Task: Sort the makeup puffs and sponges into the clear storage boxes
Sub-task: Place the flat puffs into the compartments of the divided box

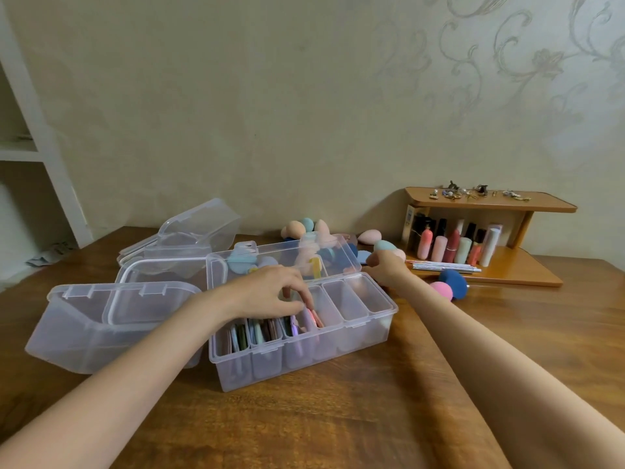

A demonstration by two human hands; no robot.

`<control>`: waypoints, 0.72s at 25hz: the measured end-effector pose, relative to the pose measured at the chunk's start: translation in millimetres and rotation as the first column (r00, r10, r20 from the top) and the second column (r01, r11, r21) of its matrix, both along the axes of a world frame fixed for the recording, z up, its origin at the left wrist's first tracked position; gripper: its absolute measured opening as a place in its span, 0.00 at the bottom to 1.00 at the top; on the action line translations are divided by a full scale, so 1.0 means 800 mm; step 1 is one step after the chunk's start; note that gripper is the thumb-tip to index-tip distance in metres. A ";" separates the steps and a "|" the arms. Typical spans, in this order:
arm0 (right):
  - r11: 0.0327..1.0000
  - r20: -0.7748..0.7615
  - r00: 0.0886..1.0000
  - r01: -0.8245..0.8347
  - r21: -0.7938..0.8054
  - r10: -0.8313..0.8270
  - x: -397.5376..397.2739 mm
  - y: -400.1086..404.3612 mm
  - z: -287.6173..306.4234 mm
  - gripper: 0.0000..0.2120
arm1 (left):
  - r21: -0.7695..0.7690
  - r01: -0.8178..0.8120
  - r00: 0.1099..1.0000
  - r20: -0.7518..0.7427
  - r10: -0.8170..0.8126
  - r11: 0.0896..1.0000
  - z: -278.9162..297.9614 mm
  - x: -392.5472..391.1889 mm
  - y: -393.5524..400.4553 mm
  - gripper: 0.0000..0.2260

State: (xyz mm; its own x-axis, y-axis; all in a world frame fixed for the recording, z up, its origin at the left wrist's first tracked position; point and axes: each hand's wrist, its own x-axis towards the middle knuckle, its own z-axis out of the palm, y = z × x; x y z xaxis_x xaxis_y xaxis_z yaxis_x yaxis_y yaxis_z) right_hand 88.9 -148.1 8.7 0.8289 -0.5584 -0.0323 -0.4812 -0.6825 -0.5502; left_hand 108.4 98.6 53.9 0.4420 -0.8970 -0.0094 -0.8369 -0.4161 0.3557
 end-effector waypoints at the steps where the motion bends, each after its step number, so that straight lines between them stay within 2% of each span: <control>1: 1.000 0.016 1.000 -0.004 -0.025 0.004 0.006 0.001 -0.006 0.16 | 0.001 0.000 1.000 -0.001 0.000 1.000 -0.001 0.001 0.000 0.08; 6: 0.999 0.136 0.990 0.036 0.019 -0.038 0.008 -0.003 -0.006 0.15 | -0.002 -0.019 1.000 -0.024 0.019 1.000 -0.002 0.006 0.000 0.08; 8: 0.996 0.304 0.950 0.085 -0.021 -0.075 -0.010 -0.002 0.019 0.12 | 0.008 -0.026 0.999 -0.027 0.027 1.000 -0.002 0.005 0.000 0.11; 10: 0.994 0.511 0.856 0.104 -0.029 -0.075 -0.034 0.009 0.053 0.11 | 0.054 -0.023 1.000 0.019 0.022 0.998 -0.002 0.003 -0.001 0.14; 12: 0.999 0.604 0.797 -0.039 0.036 0.009 -0.058 0.038 0.084 0.11 | 0.097 -0.012 0.997 0.082 0.004 0.995 -0.002 0.000 -0.002 0.13; 14: 0.982 0.537 0.826 -0.185 -0.029 0.172 -0.079 0.082 0.098 0.10 | 0.106 -0.024 0.997 0.075 0.016 0.994 -0.001 -0.003 -0.003 0.12; 18: 0.878 0.353 0.816 -0.351 -0.326 0.457 -0.104 0.146 0.065 0.06 | 0.102 -0.088 0.995 0.060 0.082 0.991 0.002 -0.017 -0.005 0.09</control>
State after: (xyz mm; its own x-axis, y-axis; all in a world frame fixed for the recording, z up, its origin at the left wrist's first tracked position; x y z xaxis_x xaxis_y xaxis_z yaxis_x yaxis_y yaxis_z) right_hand 5.7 -31.6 60.8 0.8873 -0.1159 0.4464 0.0988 -0.8977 -0.4294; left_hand 94.8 94.8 55.5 0.5187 -0.8517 -0.0748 -0.8142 -0.5188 0.2607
